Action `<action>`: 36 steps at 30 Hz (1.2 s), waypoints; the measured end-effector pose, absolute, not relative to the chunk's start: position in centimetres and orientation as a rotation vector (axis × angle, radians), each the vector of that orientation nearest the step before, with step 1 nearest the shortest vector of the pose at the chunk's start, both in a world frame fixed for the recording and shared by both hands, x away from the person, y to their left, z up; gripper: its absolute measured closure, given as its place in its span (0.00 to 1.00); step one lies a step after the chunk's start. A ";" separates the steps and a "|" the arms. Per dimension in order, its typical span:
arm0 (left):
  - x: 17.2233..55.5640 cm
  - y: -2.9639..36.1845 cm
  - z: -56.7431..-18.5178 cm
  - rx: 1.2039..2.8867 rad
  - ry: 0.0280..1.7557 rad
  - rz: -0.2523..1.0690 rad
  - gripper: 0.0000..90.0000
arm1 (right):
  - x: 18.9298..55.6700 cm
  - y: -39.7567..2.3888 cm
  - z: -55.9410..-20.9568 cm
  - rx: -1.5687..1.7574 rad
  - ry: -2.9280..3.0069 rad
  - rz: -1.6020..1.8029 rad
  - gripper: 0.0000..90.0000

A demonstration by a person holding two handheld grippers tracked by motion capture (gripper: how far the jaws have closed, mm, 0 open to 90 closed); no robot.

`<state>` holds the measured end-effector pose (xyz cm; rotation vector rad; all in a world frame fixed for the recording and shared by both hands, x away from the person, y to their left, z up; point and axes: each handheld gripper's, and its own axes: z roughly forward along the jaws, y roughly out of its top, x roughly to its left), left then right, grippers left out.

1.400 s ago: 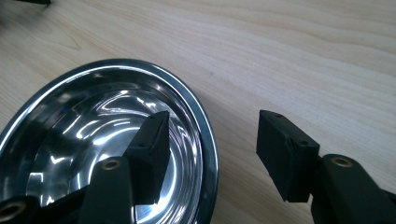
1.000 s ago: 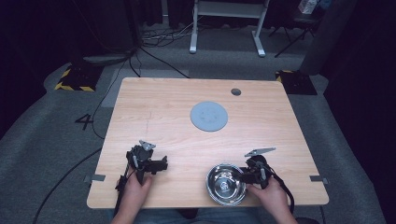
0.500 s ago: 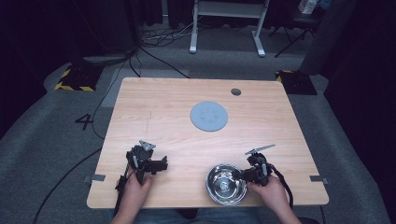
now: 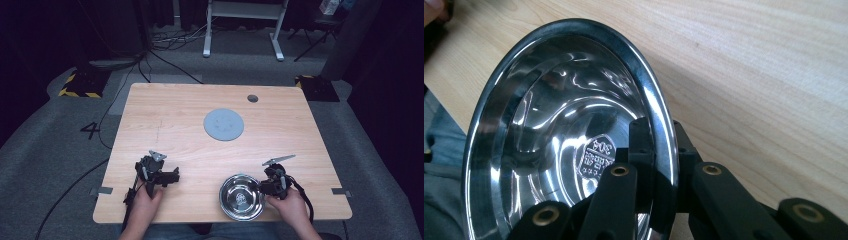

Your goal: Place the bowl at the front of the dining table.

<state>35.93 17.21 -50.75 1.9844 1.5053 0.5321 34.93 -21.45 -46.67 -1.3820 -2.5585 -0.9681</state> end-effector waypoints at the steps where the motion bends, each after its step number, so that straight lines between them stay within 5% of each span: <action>1: 35.9 17.2 -50.8 1.985 1.505 0.532 0.02 | 34.9 -21.4 -46.5 -1.381 -2.574 -0.966 0.94; 36: 35.8 17.2 -50.7 1.984 1.509 0.529 0.02 | 38.0 -22.0 -40.1 -1.489 -2.750 -1.155 0.94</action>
